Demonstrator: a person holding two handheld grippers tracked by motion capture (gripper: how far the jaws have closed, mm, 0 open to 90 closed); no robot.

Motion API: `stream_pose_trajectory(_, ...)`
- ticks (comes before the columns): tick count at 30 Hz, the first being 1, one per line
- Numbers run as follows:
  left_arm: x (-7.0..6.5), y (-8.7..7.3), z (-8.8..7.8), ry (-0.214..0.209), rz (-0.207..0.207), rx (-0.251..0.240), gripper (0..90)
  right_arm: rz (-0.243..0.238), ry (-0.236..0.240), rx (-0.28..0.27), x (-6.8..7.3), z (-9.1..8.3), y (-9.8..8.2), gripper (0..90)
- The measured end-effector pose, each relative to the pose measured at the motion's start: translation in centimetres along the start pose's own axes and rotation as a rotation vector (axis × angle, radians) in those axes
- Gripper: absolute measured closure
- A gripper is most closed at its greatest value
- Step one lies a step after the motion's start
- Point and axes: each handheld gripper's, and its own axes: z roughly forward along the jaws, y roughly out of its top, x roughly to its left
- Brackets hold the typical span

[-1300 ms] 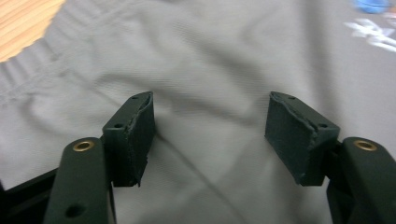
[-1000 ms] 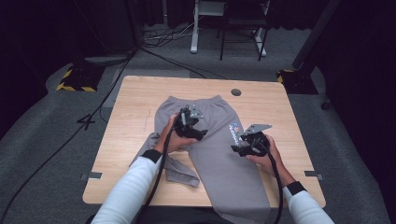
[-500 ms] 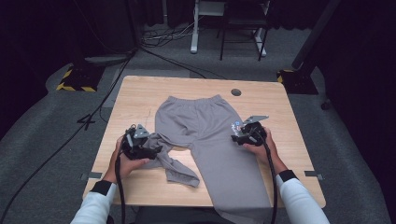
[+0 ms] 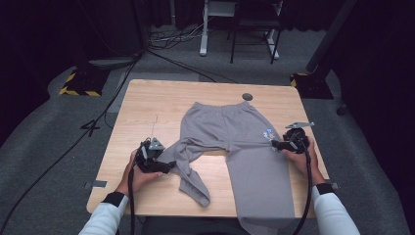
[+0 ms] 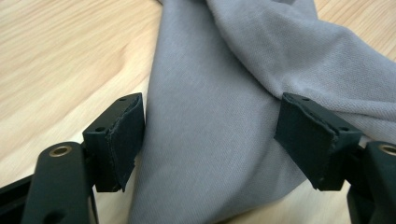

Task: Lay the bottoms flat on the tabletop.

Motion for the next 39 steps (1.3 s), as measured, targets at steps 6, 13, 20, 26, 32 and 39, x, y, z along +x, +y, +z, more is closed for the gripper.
stream_pose_trajectory(6, 0.1, 2.3, 2.3, 0.017, 0.004, -0.023, 23.8, 0.025, -0.123, 0.031, -2.5, -1.3, -0.9, 36.4)
stream_pose_trajectory(13, 0.0, 3.2, 2.4, 0.006, -0.010, -0.046, 23.6, 0.054, -0.168, 0.022, -3.0, -2.6, -1.2, 36.1)
stream_pose_trajectory(20, -1.1, 0.4, -1.2, 0.028, 0.044, -0.054, 22.1, -0.082, -0.014, -0.155, 3.0, -6.2, 1.1, 37.6)
stream_pose_trajectory(26, -2.2, -2.6, -2.8, -0.001, 0.050, -0.030, 20.8, -0.303, 0.232, -0.216, 12.5, -7.5, 2.4, 38.8)
stream_pose_trajectory(32, -3.0, -4.6, -3.4, -0.014, 0.076, -0.005, 19.7, -0.510, 0.444, -0.152, 21.8, -6.6, 1.5, 39.6)
stream_pose_trajectory(39, -2.8, -5.3, -3.5, -0.020, 0.082, -0.038, 15.9, -0.682, 0.643, -0.110, 29.4, -5.6, -0.4, 41.4)
